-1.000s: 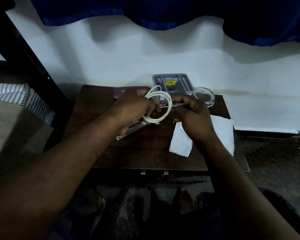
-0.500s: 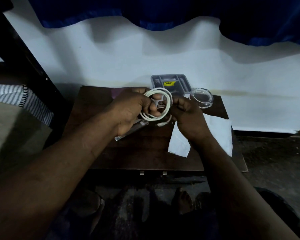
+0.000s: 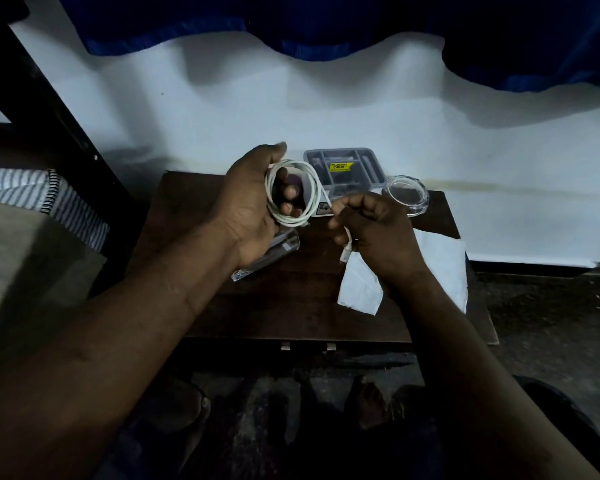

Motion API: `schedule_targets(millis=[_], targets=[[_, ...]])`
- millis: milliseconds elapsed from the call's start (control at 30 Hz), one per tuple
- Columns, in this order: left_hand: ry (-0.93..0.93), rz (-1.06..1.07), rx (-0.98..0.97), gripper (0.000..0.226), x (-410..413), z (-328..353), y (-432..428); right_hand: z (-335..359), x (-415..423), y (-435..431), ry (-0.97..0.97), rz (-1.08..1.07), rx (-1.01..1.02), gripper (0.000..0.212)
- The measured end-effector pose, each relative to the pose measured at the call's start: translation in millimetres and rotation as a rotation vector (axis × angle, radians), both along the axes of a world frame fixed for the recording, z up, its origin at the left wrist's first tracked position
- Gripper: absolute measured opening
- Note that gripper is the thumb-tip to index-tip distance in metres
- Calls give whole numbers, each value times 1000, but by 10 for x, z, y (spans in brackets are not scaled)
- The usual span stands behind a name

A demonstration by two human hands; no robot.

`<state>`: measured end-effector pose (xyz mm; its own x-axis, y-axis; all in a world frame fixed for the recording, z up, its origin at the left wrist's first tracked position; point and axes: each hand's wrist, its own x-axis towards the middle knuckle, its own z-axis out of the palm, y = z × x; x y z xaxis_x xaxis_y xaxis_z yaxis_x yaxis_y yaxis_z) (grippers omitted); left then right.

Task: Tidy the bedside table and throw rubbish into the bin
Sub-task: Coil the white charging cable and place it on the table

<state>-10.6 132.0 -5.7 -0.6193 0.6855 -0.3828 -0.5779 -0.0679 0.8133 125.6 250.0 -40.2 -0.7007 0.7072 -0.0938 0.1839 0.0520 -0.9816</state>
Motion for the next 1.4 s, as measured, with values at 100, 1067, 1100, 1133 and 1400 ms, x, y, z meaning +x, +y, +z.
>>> schedule_targets(millis=[100,1067,1100,1133,1400], targets=[[40,131,-54,42,12,-18,28,30,16,-17,5,-3,-9,3],[67,-62,-128,26,159,-74,57,89,1,-44,245,-89,-206,22],[76,-67,-133,26,155,-75,51,87,-3,-49,242,-107,-157,24],[88,-72,-137,25,152,-75,44,80,-6,-51,236,-127,-106,26],[132,-67,-184,20,151,-79,29,-5,-45,-104,147,-251,324,34]])
